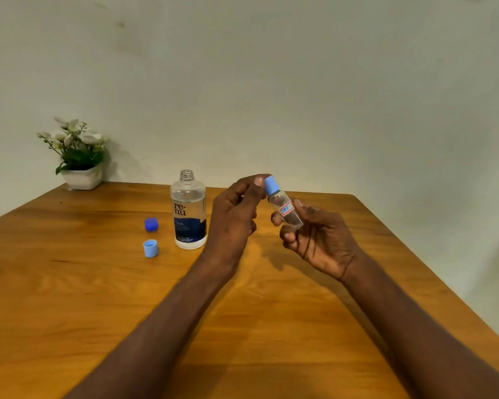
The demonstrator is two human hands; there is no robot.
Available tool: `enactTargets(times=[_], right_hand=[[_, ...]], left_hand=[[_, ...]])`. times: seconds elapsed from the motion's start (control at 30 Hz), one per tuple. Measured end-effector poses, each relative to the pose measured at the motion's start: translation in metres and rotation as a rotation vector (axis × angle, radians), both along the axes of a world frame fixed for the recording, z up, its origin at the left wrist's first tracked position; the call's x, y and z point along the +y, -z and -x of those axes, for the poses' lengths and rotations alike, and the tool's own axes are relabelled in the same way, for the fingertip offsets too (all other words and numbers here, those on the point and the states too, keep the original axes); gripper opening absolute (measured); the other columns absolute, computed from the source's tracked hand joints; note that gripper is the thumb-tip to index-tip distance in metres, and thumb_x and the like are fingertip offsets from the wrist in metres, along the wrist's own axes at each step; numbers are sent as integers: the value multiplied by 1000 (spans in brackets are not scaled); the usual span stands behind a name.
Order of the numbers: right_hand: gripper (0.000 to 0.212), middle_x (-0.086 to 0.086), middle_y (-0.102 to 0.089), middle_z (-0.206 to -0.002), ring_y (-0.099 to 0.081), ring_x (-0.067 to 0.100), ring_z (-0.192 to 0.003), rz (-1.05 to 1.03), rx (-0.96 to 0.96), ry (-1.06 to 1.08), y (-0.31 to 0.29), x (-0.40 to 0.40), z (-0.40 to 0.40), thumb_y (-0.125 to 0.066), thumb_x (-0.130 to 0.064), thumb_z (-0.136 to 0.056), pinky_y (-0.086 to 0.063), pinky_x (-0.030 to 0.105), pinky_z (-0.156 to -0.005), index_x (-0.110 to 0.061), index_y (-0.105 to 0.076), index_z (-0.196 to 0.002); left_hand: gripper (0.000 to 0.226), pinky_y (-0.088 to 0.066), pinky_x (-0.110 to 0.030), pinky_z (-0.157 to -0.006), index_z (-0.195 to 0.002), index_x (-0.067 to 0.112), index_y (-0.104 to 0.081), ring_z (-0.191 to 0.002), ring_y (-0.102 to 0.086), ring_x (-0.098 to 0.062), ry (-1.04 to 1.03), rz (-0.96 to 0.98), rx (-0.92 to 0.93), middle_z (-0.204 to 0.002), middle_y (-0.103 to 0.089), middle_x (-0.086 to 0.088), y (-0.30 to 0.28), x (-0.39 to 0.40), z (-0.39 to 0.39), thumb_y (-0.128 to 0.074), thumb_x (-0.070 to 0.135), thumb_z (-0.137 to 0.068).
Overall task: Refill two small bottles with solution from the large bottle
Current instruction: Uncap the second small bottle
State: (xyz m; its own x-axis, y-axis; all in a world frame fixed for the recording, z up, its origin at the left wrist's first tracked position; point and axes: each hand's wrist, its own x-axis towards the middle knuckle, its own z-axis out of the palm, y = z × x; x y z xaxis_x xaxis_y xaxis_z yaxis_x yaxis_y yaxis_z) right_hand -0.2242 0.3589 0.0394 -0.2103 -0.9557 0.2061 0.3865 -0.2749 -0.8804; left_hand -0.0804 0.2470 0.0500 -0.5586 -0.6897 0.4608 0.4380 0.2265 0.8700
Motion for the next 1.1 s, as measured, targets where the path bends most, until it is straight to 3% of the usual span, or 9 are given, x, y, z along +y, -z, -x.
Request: enactTargets(times=[0.1, 0.23, 0.43, 0.63, 0.73, 0.93, 1.1], right_hand=[[33, 15, -69, -98, -63, 17, -62, -39, 25, -52, 0, 0, -3, -52, -24, -100, -52, 22, -53, -8, -68, -124], [46, 14, -68, -95, -62, 16, -59, -86, 48, -25, 3, -3, -6, -56, -35, -101, -51, 21, -49, -3, -54, -134], [55, 12, -68, -97, -59, 14, -60, -85, 82, -25, 4, -5, -4, -54, -44, -102, -48, 20, -49, -2, -58, -137], [32, 12, -64, -97, -53, 12, -56, -21, 119, -54, 2, -2, 0, -53, -26, -104, -45, 19, -45, -9, -72, -123], [34, 10, -62, -96, -49, 9, -56, -26, 183, -37, 2, 0, 2, -53, -24, -104, -43, 18, -44, -8, -66, -131], [33, 4, -64, -93, -44, 7, -55, -1, 298, 57, 6, -2, -2, -59, -26, -103, -38, 18, -45, -14, -67, -133], [36, 5, -66, -92, -45, 9, -55, 28, 379, 195, 7, -5, -10, -66, -25, -99, -38, 21, -46, -17, -68, -134]], left_hand=[[27, -35, -23, -47, -116, 21, -79, -64, -39, -13, 66, -26, 20, -82, -55, -10, -2, -4, -2, -60, 36, -103], [25, -37, -22, -47, -113, 19, -79, -63, -42, -10, 99, -58, 21, -81, -63, -7, 2, -9, -1, -61, 33, -103], [23, -39, -23, -50, -110, 18, -79, -62, -46, -8, 74, -66, -3, -79, -69, -1, 7, -13, 1, -65, 34, -100], [27, -39, -23, -51, -118, 22, -78, -62, -43, -9, 193, -49, -5, -85, -68, 0, 4, -17, -1, -67, 35, -96], [31, -35, -24, -49, -118, 19, -78, -60, -40, -10, 258, -49, -16, -89, -64, -9, 3, -18, -2, -66, 35, -94], [21, -40, -20, -45, -112, 13, -76, -50, -56, -10, 150, -100, 36, -63, -63, -1, 6, -10, 4, -59, 22, -104], [23, -43, -22, -47, -112, 12, -76, -57, -54, -11, 50, -88, 46, -72, -66, -5, 7, -7, 6, -59, 25, -104]])
